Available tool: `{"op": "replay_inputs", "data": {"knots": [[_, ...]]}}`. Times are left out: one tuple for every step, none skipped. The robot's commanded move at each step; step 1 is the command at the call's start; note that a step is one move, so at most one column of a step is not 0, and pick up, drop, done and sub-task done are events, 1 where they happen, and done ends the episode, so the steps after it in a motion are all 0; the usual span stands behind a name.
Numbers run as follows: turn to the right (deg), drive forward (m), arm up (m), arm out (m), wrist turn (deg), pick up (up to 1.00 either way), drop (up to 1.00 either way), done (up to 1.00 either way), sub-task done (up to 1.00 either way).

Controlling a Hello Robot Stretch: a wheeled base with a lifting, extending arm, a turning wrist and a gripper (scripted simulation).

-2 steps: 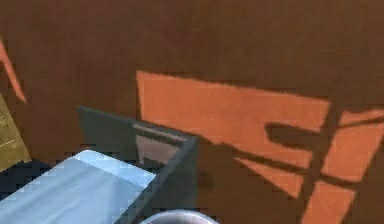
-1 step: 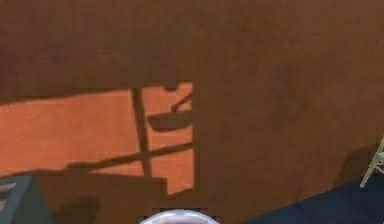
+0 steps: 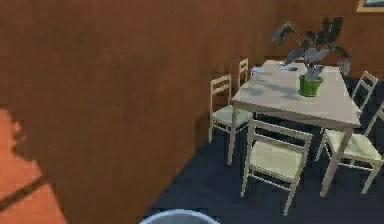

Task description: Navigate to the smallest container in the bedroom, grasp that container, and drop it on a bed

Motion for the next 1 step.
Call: {"op": "replay_inputs", "data": {"knots": [[-45.0, 0.00, 0.00, 0.00, 0.0, 0.00, 0.00, 0.00, 0.00]]}}
